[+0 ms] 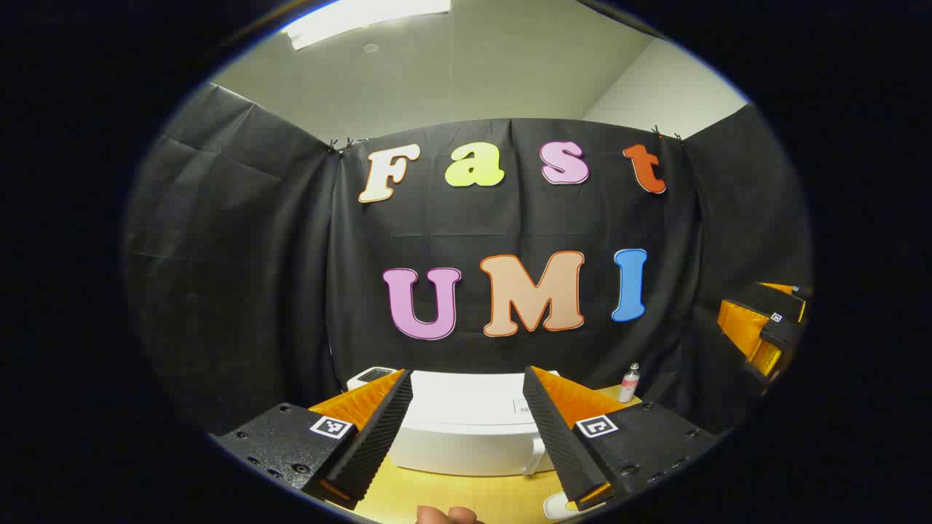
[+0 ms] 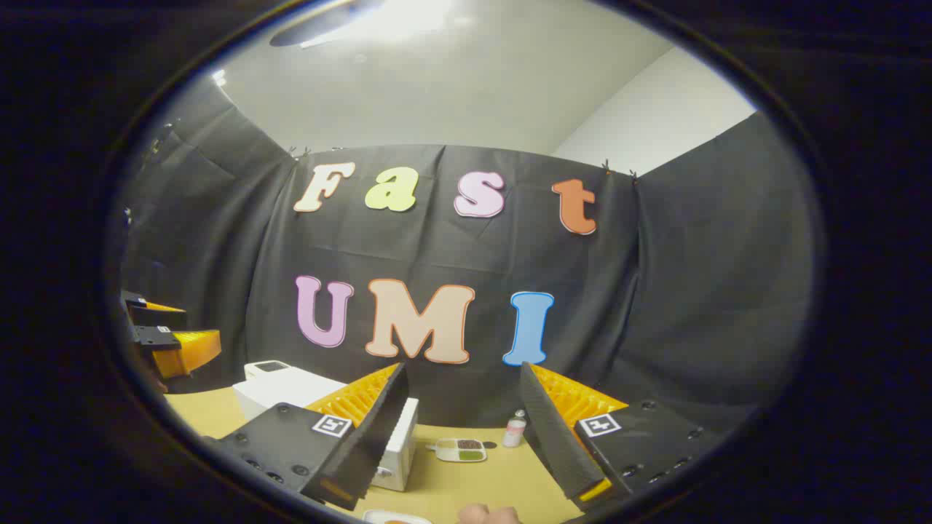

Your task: Open the microwave oven with the left hand, put the food in, and close the microwave oven.

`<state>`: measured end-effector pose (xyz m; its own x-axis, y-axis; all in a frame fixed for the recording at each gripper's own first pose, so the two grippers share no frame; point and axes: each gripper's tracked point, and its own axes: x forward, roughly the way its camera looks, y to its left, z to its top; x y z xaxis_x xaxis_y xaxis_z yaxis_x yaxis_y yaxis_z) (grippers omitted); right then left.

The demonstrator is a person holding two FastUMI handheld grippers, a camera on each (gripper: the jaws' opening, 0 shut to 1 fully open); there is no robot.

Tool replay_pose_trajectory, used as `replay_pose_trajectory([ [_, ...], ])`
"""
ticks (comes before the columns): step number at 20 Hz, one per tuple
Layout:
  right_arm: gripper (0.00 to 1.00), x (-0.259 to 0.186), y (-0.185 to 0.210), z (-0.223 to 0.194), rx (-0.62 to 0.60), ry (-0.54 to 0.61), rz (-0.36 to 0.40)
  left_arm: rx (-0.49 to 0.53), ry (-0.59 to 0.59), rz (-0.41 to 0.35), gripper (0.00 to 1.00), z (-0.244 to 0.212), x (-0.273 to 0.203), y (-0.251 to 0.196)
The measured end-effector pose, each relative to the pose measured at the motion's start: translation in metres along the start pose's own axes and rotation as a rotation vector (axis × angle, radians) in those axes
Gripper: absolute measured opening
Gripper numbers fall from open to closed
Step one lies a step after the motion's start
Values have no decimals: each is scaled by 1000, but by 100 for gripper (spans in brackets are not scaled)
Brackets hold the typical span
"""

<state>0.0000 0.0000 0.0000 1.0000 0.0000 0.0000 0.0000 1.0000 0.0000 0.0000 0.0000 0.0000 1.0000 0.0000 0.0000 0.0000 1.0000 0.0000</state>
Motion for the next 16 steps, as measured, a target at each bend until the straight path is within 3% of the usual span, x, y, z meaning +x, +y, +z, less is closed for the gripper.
replay_pose_trajectory([
  [16, 97, -2, -1, -12, 1, 34, -21, 14, 8, -14, 96, -5, 1, -3],
])
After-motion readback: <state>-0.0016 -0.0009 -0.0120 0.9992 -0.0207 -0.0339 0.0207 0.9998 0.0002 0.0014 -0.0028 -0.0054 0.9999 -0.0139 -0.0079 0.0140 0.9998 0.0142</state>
